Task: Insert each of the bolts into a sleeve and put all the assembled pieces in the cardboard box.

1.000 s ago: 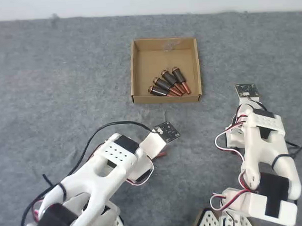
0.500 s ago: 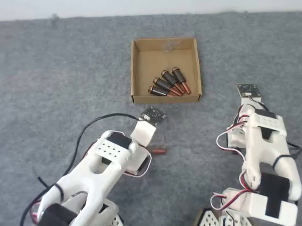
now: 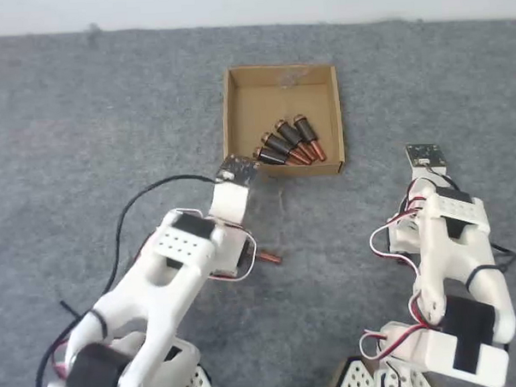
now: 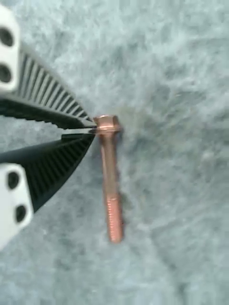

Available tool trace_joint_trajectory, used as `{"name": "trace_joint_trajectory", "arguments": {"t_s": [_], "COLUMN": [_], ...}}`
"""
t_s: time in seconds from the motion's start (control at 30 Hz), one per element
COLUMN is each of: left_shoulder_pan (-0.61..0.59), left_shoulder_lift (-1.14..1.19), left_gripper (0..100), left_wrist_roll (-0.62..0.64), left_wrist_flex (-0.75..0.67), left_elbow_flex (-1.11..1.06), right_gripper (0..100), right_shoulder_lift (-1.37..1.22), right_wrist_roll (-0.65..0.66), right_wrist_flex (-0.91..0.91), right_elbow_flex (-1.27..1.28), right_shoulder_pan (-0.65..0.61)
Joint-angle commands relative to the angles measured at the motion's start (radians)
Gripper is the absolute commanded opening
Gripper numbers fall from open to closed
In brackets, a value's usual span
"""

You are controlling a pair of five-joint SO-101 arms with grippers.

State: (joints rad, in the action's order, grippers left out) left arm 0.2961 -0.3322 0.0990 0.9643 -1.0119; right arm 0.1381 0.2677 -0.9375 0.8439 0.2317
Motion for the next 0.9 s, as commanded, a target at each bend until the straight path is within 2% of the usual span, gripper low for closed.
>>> {"name": "trace_joint_trajectory", "arguments": {"t_s": [0.0,0.13,0.3,0.53,0.87], "left_shoulder_pan": [-0.011,-0.011,-0.005,-0.003,-0.005], "left_shoulder_lift": [0.114,0.213,0.166,0.008,-0.376], "left_gripper": [1,1,1,1,1], "left_wrist_roll": [0.020,0.020,0.025,0.221,0.227], "left_wrist_flex": [0.026,0.052,0.052,-0.066,-0.083], "left_elbow_flex": [0.114,0.186,0.170,0.087,-0.087], "right_gripper": [0.6,0.6,0.6,0.6,0.6], "right_shoulder_lift": [-0.001,-0.001,-0.001,-0.001,-0.001], "right_wrist_roll": [-0.014,-0.014,-0.014,-0.014,-0.014], "right_wrist_flex": [-0.015,-0.015,-0.015,-0.013,-0.013], "right_elbow_flex": [-0.028,-0.028,-0.028,-0.028,-0.028], "right_shoulder_pan": [0.019,0.019,0.019,0.019,0.019]}}
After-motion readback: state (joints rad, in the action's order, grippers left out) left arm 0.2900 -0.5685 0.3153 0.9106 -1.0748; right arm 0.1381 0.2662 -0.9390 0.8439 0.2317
